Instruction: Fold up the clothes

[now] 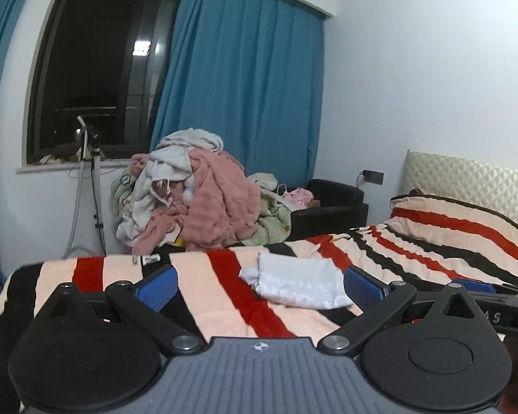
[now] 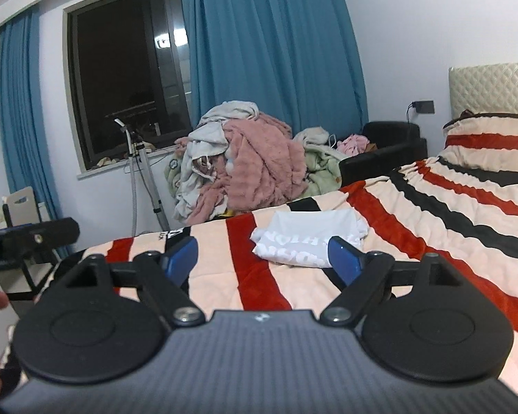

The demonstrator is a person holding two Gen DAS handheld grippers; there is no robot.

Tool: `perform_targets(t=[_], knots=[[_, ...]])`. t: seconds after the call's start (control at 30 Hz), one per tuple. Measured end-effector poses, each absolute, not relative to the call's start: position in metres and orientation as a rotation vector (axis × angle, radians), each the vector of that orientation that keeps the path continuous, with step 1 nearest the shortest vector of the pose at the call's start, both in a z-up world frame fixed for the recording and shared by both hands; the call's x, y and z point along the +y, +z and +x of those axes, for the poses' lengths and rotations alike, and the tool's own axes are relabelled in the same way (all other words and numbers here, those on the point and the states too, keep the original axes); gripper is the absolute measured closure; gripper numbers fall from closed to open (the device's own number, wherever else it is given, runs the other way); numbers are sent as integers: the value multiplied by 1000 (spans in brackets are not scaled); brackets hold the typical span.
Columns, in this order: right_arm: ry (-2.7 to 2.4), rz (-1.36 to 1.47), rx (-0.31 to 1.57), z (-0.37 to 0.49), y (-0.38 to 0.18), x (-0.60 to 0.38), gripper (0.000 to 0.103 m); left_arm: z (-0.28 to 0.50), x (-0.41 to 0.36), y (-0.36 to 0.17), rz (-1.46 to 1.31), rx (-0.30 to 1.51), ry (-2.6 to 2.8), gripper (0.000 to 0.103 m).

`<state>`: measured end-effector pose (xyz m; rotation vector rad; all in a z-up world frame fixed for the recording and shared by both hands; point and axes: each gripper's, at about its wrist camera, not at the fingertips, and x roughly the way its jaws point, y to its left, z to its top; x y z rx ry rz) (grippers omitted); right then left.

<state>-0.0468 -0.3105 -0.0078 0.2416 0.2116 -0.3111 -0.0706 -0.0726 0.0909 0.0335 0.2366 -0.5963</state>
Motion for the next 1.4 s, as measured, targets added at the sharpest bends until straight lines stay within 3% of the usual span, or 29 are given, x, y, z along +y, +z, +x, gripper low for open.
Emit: perform_targets(t=[0.27,0.57,1.4], knots=[[-361,169,239,-29,-57,-295,19,-60,-68,47,41,232,-570,0],[-393,162,230,-25,-69,-292,19,-43,-58,23,10,276,-533,0],[-413,168,259,-24,-72,-288,19,-45,-66,22,43,283,-526,0]])
